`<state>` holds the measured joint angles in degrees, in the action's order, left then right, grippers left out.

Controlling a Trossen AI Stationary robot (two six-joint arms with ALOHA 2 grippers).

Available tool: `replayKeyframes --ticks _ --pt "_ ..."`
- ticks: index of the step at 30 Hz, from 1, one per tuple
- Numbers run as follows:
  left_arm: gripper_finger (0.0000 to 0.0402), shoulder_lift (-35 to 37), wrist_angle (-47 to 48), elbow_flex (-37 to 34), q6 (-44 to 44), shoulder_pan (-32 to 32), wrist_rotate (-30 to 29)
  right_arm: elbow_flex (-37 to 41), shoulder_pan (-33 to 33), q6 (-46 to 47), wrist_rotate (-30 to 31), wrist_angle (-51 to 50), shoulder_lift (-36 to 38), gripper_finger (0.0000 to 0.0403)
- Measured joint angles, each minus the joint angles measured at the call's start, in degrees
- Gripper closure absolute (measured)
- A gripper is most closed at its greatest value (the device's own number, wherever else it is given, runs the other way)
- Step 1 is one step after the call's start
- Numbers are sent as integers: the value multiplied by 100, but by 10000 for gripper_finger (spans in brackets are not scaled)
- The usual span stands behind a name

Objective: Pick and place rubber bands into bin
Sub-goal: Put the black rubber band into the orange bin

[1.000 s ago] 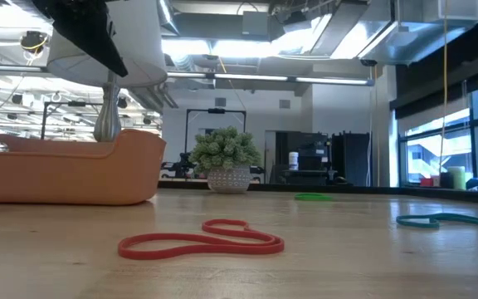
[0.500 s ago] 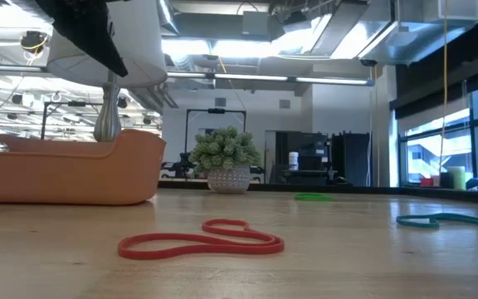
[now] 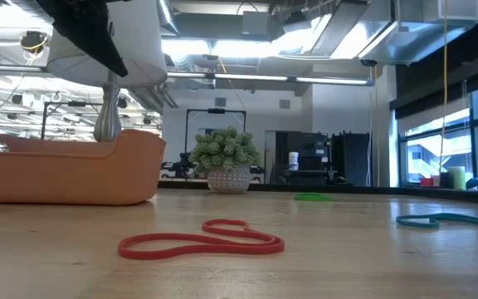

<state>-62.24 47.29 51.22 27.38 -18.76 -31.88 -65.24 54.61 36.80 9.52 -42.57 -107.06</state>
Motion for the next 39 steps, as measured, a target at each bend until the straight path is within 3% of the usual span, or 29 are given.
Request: replayKeyframes --ticks 6,12,21,28,34,39 --pt "396 0 0 0 -2 0 0 3 -4 15 4 5 -31 390" --pt "396 0 0 0 -4 0 0 -43 -37 46 149 -143 28 399" --pt "399 0 0 0 -445 0 2 -532 -241 551 1426 -1573 544 400" --pt "400 104 -196 -221 -926 -2 93 -304 -1008 754 2463 -1500 1018 401" --pt "399 607 -801 -1049 -1073 -2 213 197 -2128 -201 2934 -98 1114 402" --pt "399 1286 -1072 -1554 -1019 -2 348 451 -3175 -2260 2533 2366 1114 402"
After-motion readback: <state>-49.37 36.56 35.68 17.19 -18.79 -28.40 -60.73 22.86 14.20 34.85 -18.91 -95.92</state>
